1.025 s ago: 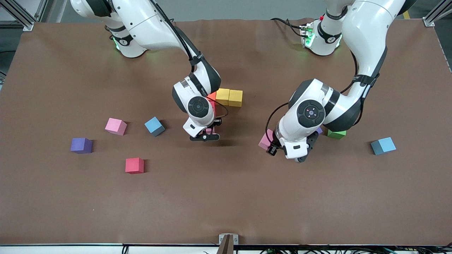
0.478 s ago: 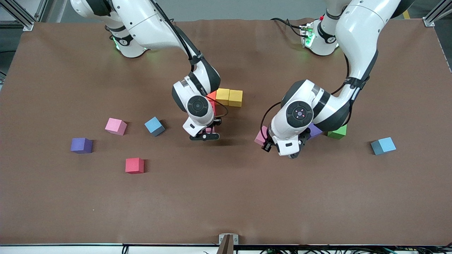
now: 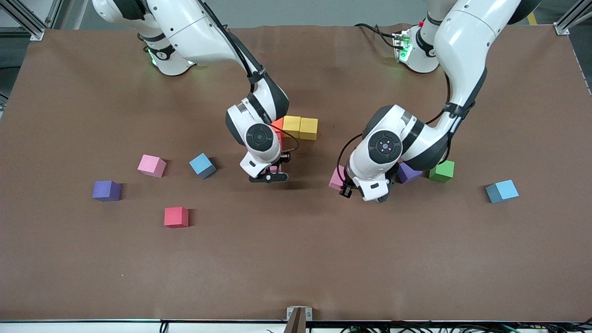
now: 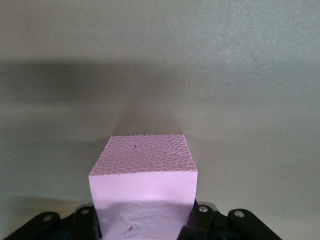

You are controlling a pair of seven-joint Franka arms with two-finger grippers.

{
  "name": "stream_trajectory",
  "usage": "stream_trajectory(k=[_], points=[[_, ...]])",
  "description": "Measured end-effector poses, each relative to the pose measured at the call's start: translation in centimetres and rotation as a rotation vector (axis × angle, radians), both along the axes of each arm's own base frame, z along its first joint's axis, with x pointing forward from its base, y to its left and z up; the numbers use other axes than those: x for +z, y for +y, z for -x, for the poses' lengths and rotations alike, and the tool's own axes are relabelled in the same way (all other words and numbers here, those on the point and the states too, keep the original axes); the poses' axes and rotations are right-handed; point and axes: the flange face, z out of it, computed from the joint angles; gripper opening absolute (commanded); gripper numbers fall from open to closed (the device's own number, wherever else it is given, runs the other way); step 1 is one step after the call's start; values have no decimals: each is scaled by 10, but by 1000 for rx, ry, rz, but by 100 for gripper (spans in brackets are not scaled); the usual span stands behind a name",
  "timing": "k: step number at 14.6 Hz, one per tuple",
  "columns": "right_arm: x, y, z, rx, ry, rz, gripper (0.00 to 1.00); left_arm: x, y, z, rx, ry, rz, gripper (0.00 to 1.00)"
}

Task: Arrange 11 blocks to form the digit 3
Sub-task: 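Set pink below red with the right gripper while the left gripper sets pink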

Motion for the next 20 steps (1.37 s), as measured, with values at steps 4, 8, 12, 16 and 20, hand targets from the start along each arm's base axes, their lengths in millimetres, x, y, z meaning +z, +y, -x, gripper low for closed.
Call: stream_trajectory(k=[4, 8, 12, 16, 20], points=[[0, -1, 4, 2, 5, 1, 42, -11, 2, 6, 17, 11, -5, 11], [0, -2, 5, -16, 15, -10, 42, -17, 1, 9, 31, -2, 7, 11], [-1, -2, 5, -18, 16, -11, 45, -27, -7, 17, 151, -23, 35, 11], [-1, -2, 5, -18, 17, -11, 46, -27, -23, 27, 277, -13, 36, 11], [-1, -2, 5, -18, 18, -11, 46, -26, -37, 35, 372, -20, 27, 14]])
